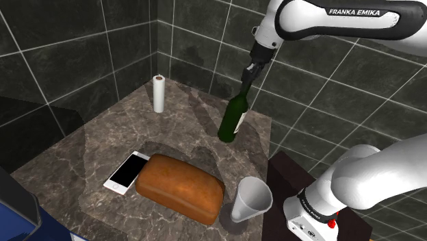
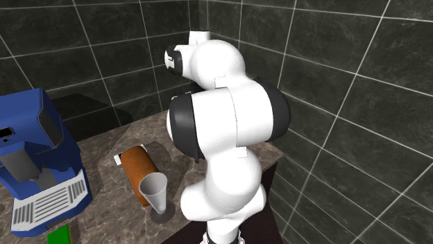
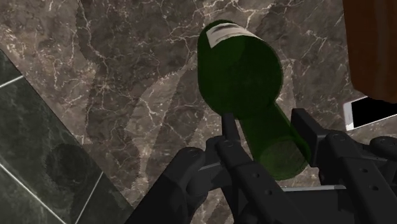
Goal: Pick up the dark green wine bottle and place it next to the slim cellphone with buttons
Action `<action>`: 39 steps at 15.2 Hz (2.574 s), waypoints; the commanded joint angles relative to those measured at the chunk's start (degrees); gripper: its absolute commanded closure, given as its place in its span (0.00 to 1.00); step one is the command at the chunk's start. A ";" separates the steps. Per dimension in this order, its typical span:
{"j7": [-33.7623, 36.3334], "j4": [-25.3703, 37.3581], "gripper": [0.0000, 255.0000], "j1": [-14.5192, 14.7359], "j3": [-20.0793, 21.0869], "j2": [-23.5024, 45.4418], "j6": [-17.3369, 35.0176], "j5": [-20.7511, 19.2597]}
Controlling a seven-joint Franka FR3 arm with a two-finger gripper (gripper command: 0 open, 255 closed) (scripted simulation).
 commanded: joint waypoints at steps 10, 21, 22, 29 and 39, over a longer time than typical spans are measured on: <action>15.72 1.80 1.00 5.76 11.24 1.41 0.76 3.00; 32.61 12.04 1.00 10.41 22.55 11.26 1.19 1.40; 34.26 13.37 1.00 10.82 23.58 12.56 1.14 0.86; 46.43 24.81 1.00 15.00 29.72 23.76 -0.33 -5.41; 61.92 50.56 1.00 28.86 32.65 45.53 -8.45 -19.07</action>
